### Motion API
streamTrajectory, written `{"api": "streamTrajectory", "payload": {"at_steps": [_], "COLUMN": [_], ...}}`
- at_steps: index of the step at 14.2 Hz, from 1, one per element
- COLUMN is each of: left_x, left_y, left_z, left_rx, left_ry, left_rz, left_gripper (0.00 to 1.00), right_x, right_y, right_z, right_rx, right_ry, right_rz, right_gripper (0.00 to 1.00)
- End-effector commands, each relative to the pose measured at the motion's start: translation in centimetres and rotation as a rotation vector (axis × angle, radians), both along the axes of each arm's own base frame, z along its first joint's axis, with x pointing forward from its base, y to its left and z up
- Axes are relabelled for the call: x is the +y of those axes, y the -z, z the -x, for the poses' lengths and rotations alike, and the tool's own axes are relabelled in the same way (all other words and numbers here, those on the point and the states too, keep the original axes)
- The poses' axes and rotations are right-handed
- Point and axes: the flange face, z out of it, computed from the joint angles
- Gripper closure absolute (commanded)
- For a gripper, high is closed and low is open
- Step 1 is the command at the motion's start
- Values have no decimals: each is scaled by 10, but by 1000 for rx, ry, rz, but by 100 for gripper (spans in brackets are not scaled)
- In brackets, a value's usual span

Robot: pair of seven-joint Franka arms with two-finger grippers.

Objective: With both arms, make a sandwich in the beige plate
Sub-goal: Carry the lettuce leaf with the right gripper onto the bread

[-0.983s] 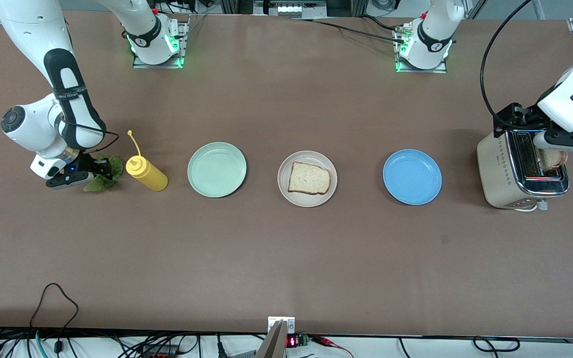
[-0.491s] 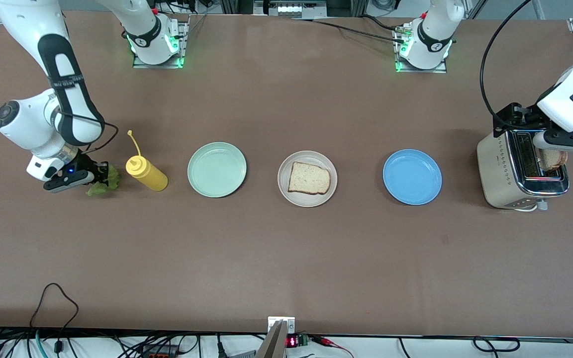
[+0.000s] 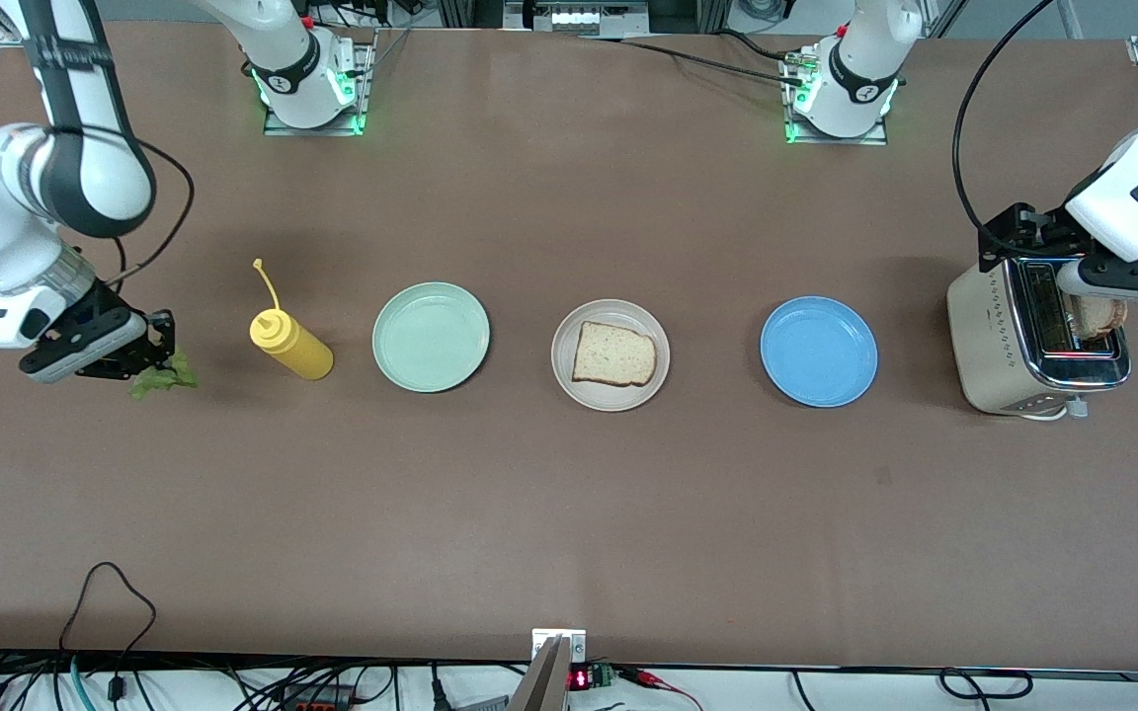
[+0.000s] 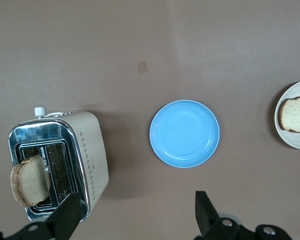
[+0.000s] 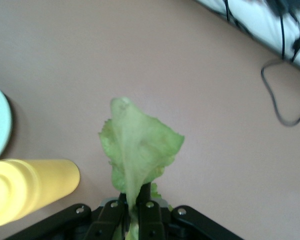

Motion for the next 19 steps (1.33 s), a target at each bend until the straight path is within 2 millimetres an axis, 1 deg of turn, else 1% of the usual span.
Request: {"api": "streamTrajectory", "payload": {"at_steps": [1,3,4,5,7,9,10,12,13,14,16,17,18,19], "left_x": [-3,-6,-6,-5,-5,-5,-6,-4,-5,-5,-4,-1,-2,-2], "left_y": [-4,-4,-4,-4,-4,-4,-4,-4,-4,-4,-4,-4,-4,-4], "left_z": [9,10,10,10,10,10,10,10,10,10,10,10,10,10], "left_rx": [6,13,13,13,14,16,16,16,16,16,14,14,16,16], "left_ry": [-5,-1,-1,-2,-2,-3,-3,-6,-4,-4,-6,-10,-9,-10], "left_rz": [1,1,1,1,1,1,1,2,1,1,2,1,1,1], "left_gripper": [0,0,0,0,0,0,0,0,0,0,0,0,0,0], "right_x": [44,89,117,138,187,223,238,272,285,302,346,375,396,424], "right_y": [-51,-90,-103,-112,-122,-131,-129,-131,-126,-120,-97,-87,-78,-64], "right_z": [-20,-26,-26,-24,-16,-11,-14,-17,-20,-22,-21,-18,-18,-18], "right_rx": [30,63,78,90,107,112,128,134,151,169,200,205,209,204], "right_ry": [-31,11,34,51,73,73,68,33,33,29,35,56,77,74], "right_rz": [10,33,26,13,-13,-24,-27,-35,-65,-97,-107,-103,-96,-80], "right_gripper": [100,100,100,100,100,100,100,100,100,100,100,100,100,100]}}
